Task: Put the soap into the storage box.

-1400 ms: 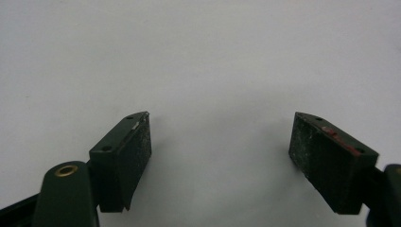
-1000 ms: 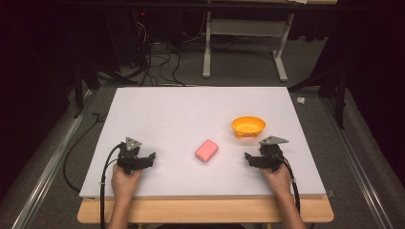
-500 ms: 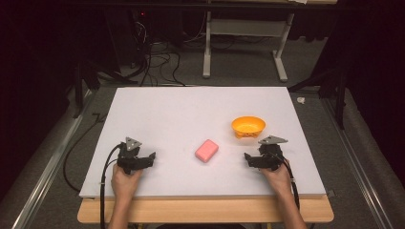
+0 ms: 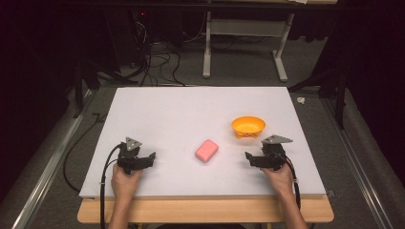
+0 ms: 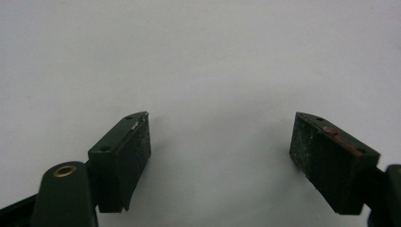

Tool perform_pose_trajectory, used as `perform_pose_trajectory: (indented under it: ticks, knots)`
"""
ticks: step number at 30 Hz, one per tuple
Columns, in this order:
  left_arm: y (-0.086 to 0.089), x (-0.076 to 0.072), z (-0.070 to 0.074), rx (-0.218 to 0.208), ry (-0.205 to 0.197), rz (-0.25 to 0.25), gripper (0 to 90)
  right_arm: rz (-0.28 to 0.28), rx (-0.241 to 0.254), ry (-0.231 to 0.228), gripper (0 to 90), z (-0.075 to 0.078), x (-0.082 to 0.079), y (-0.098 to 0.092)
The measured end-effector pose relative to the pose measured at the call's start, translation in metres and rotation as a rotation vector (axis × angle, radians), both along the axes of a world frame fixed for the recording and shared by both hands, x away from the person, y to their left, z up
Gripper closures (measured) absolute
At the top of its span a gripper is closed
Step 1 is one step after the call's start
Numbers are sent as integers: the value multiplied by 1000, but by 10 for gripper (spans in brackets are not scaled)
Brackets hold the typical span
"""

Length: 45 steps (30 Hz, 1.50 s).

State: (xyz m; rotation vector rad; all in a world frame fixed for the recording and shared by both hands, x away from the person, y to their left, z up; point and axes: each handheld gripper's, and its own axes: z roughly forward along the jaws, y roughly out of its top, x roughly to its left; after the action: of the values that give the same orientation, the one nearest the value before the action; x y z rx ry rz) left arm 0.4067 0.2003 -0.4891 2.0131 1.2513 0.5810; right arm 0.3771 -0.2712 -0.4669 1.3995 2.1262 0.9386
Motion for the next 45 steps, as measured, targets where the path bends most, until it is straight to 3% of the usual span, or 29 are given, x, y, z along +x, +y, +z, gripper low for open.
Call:
perform_pose_trajectory:
  ticks: [9, 21, 38, 45]
  knots:
    - [0, 0, 0, 1, 0, 0, 217, 41, 59, -26, 178, 10, -5, 1]
    - [0, 0, 0, 1, 0, 0, 217, 104, 75, -38, 166, 14, -7, 10]
    - [0, 0, 0, -3, 1, 0, 217, 189, 51, -54, 153, 24, -8, 30]
    - [0, 0, 0, -3, 2, -1, 217, 206, 80, -66, 147, 26, -9, 36]
